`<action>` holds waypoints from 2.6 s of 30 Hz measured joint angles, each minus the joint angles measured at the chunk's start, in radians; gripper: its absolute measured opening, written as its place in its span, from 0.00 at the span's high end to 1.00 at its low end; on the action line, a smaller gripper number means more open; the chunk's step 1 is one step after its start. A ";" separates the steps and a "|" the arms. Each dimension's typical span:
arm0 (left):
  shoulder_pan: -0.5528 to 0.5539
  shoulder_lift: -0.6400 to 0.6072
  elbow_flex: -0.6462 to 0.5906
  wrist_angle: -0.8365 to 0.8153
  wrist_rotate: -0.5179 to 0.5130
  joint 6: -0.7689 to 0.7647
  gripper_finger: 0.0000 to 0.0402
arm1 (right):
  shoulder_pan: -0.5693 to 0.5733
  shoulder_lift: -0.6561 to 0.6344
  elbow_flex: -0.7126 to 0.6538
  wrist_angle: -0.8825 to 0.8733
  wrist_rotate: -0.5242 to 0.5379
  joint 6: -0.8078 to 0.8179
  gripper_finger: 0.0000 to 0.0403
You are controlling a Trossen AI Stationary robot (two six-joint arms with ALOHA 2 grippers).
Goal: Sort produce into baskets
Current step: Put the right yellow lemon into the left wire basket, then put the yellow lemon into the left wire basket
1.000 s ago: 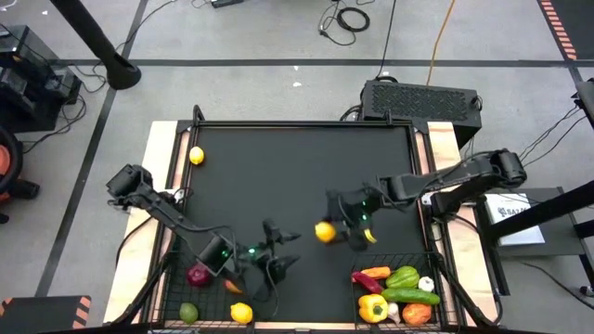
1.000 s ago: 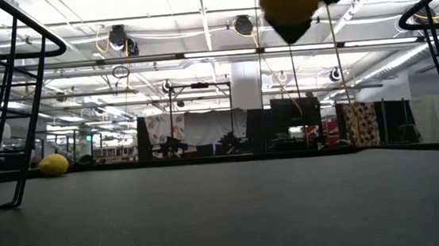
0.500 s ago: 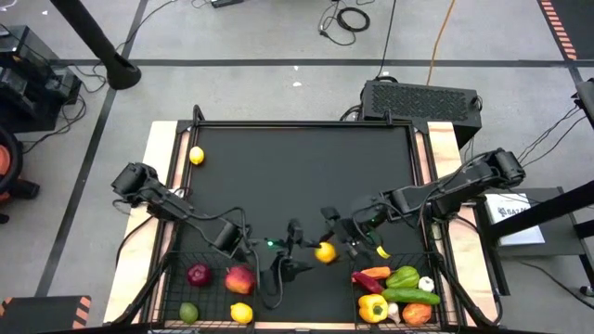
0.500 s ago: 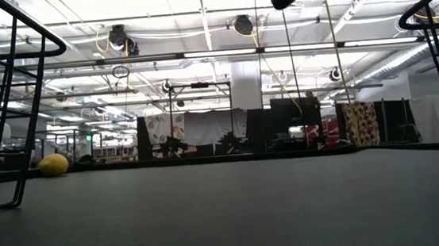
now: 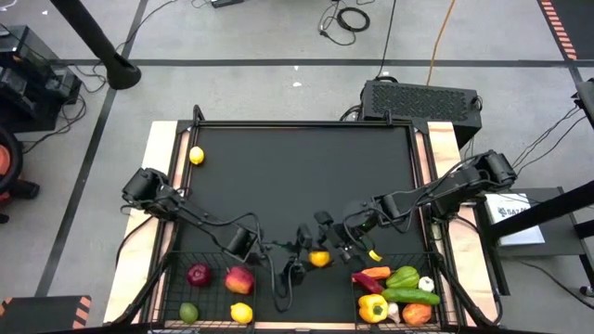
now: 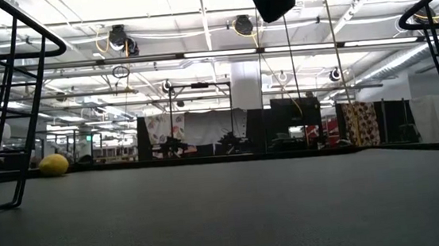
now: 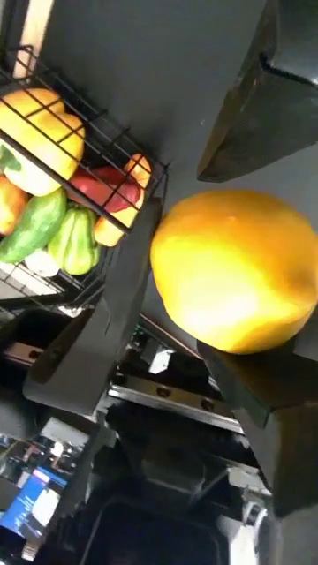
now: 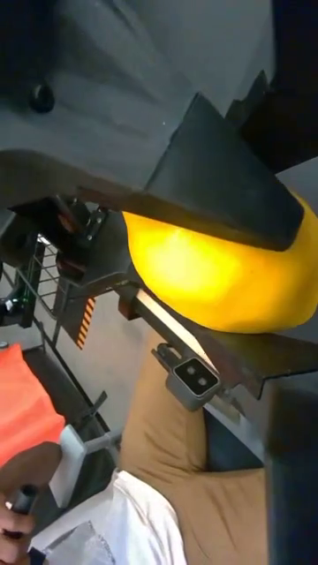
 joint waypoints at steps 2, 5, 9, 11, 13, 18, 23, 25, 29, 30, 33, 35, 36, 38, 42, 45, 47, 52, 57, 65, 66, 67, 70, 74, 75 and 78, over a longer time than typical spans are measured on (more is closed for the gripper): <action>0.005 0.001 0.000 0.005 0.016 0.002 0.24 | 0.000 0.000 0.000 0.000 0.000 0.000 0.39; 0.010 0.001 0.000 0.004 0.022 0.005 0.24 | 0.000 0.000 0.000 0.000 0.000 0.000 0.39; 0.011 0.001 0.000 0.005 0.025 0.048 0.31 | 0.000 0.000 0.000 -0.001 0.001 0.000 0.39; 0.011 0.001 0.000 0.005 0.025 0.049 0.35 | 0.000 0.000 0.000 -0.002 0.000 0.000 0.39; 0.011 0.001 0.000 0.005 0.025 0.049 0.39 | 0.000 0.000 0.000 -0.003 0.000 0.008 0.39; 0.009 0.001 0.000 0.013 0.025 0.046 0.41 | 0.000 0.000 0.000 -0.002 0.000 0.042 0.38; -0.009 0.002 0.000 0.028 0.017 0.046 0.41 | 0.001 -0.001 0.000 -0.009 0.000 0.083 0.26; -0.020 0.003 0.000 0.025 0.008 0.045 0.41 | 0.000 -0.008 0.000 -0.029 0.001 0.082 0.21; -0.055 0.003 0.000 0.019 -0.015 0.016 0.40 | 0.000 -0.039 0.000 -0.059 0.009 0.077 0.12; -0.067 0.003 0.000 0.022 -0.018 0.000 0.40 | -0.002 -0.050 0.000 -0.063 0.021 0.074 0.11; -0.108 -0.007 -0.001 0.020 -0.058 -0.046 0.40 | -0.007 -0.092 0.000 -0.082 0.047 0.073 0.08; -0.143 -0.022 -0.001 0.017 -0.111 -0.102 0.40 | -0.011 -0.127 0.000 -0.115 0.095 0.068 0.08; -0.163 -0.027 0.000 0.016 -0.146 -0.142 0.40 | -0.013 -0.145 0.000 -0.140 0.122 0.062 0.08; -0.209 -0.040 0.001 -0.025 -0.221 -0.219 0.40 | -0.018 -0.176 0.000 -0.192 0.171 0.050 0.08; -0.313 -0.074 0.000 -0.177 -0.384 -0.383 0.40 | -0.020 -0.222 0.000 -0.298 0.212 0.048 0.08; -0.391 -0.110 0.000 -0.267 -0.498 -0.524 0.40 | -0.018 -0.236 0.000 -0.344 0.221 0.053 0.09; -0.444 -0.133 0.000 -0.338 -0.573 -0.624 0.40 | -0.017 -0.238 0.000 -0.355 0.221 0.054 0.09; -0.538 -0.173 0.000 -0.638 -0.662 -0.981 0.40 | -0.017 -0.238 0.000 -0.358 0.222 0.049 0.09; -0.571 -0.174 0.000 -0.977 -0.530 -1.459 0.40 | -0.017 -0.238 0.000 -0.359 0.222 0.045 0.09; -0.578 -0.172 -0.013 -1.247 -0.209 -1.994 0.39 | -0.017 -0.237 0.000 -0.359 0.222 0.032 0.09; -0.578 -0.172 -0.015 -1.264 -0.192 -2.042 0.38 | -0.017 -0.237 0.000 -0.359 0.222 0.029 0.09; -0.578 -0.172 -0.020 -1.270 -0.167 -2.075 0.36 | -0.017 -0.237 0.000 -0.359 0.222 0.029 0.09; -0.586 -0.172 -0.039 -1.261 -0.104 -2.110 0.28 | -0.017 -0.237 0.000 -0.360 0.222 0.031 0.09; -0.586 -0.172 -0.045 -1.262 -0.106 -2.103 0.18 | -0.017 -0.237 0.000 -0.361 0.222 0.032 0.09; -0.579 -0.172 -0.045 -1.263 -0.108 -2.104 0.17 | -0.017 -0.237 0.000 -0.362 0.222 0.032 0.09; -0.549 -0.172 -0.036 -1.267 -0.103 -2.104 0.16 | -0.017 -0.237 0.000 -0.364 0.222 0.032 0.09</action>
